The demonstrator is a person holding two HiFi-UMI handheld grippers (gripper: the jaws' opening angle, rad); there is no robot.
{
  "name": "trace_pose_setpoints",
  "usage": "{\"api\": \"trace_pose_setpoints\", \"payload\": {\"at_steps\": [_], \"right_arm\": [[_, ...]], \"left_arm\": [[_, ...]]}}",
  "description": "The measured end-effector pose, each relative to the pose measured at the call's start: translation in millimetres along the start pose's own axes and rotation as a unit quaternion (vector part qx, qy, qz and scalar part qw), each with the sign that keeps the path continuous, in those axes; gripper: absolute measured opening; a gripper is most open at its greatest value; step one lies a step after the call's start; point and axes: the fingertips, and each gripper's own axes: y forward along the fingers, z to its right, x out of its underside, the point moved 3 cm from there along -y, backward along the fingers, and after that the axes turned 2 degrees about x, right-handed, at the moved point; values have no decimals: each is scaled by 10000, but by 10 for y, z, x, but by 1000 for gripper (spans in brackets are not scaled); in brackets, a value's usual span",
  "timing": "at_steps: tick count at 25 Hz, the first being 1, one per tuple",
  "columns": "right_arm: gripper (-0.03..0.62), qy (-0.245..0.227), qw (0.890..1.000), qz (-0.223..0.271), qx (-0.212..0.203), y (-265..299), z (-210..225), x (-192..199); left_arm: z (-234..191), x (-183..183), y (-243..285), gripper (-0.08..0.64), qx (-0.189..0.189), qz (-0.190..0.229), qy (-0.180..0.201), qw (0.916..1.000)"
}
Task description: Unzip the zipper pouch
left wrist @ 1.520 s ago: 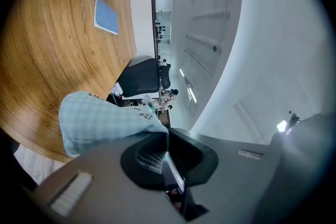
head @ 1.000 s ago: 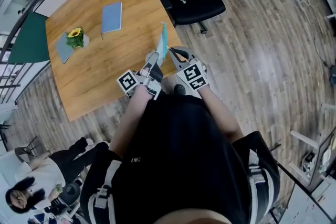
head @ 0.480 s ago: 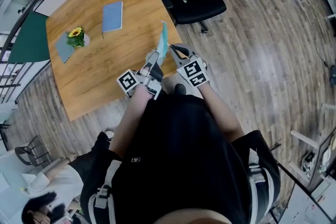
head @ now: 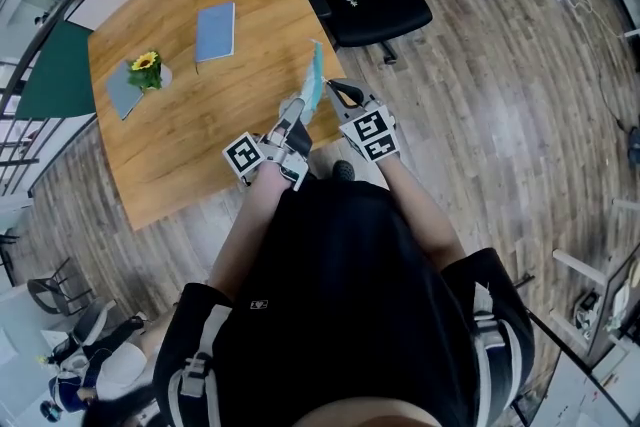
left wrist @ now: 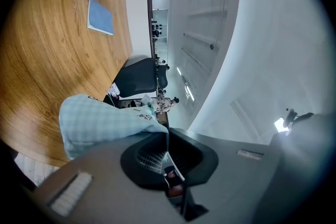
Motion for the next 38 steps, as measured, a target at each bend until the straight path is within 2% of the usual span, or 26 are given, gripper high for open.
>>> {"api": "trace_pose_setpoints", "payload": {"at_steps": [38], "right_arm": [[5, 66, 9998, -38, 178, 40, 93, 22]], "left_arm": [[44, 59, 17, 5, 78, -241, 139, 9996]]}}
